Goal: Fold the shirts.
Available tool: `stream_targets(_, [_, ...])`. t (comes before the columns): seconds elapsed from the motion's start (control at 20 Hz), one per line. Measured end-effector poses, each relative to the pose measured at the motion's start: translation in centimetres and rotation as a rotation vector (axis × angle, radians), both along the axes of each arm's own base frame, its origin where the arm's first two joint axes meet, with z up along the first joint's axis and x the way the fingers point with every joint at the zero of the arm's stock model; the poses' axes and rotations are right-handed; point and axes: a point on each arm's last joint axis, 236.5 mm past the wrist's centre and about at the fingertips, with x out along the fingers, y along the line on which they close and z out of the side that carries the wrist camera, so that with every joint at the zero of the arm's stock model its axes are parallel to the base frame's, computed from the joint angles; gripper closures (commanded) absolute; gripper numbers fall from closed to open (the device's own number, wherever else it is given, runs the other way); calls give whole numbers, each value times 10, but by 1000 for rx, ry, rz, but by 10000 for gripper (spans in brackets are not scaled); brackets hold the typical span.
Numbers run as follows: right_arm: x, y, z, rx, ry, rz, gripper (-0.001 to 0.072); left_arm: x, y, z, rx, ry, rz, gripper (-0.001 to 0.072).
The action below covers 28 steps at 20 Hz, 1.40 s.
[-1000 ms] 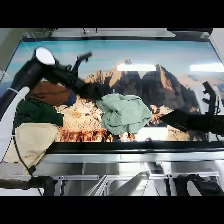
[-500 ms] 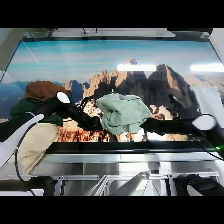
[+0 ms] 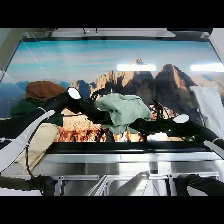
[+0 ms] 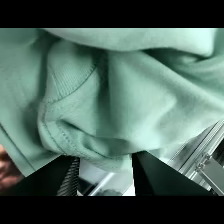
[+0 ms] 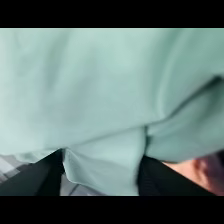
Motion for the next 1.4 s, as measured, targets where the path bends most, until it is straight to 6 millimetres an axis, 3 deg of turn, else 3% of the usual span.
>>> stream_targets(0.1, [8, 6, 6, 42, -28, -16, 509, 1, -1, 1, -1, -5, 0, 374])
stream_targets(0.2, [13, 9, 10, 66, -50, -25, 686, 2, -3, 1, -4, -7, -1, 375])
stream_targets(0.25, [15, 10, 11, 74, -56, -29, 686, 2, -3, 2, -4, -7, -1, 395])
stream_targets(0.3, [16, 10, 12, 79, -63, -29, 687, 2, -3, 1, -4, -8, -1, 626])
stream_targets(0.35, [17, 11, 13, 84, -66, -31, 687, 3, -3, 1, -4, -12, 2, 689])
stream_targets(0.6, [15, 12, 19, 109, -76, -13, 688, 13, 3, 6, -7, -36, 25, 689])
stream_targets(0.75, [16, 11, 47, 163, -131, 27, 688, 32, 4, 45, -94, -104, 81, 688])
stream_targets(0.85, [20, 12, 90, 224, -228, 70, 688, 45, 2, 100, -221, -191, 123, 689])
stream_targets(1.0, [20, 15, 191, 294, -498, 174, 688, 36, -9, 210, -444, -342, 105, 689])
stream_targets(1.2, [-16, 12, 351, 304, -959, 269, 688, -27, -29, 371, -711, -618, -43, 687])
stream_targets(1.3, [-43, 5, 418, 278, -1171, 261, 688, -65, -27, 451, -827, -809, -88, 686])
stream_targets(1.4, [-65, -3, 468, 253, -1331, 228, 688, -95, -14, 516, -906, -996, -87, 686])
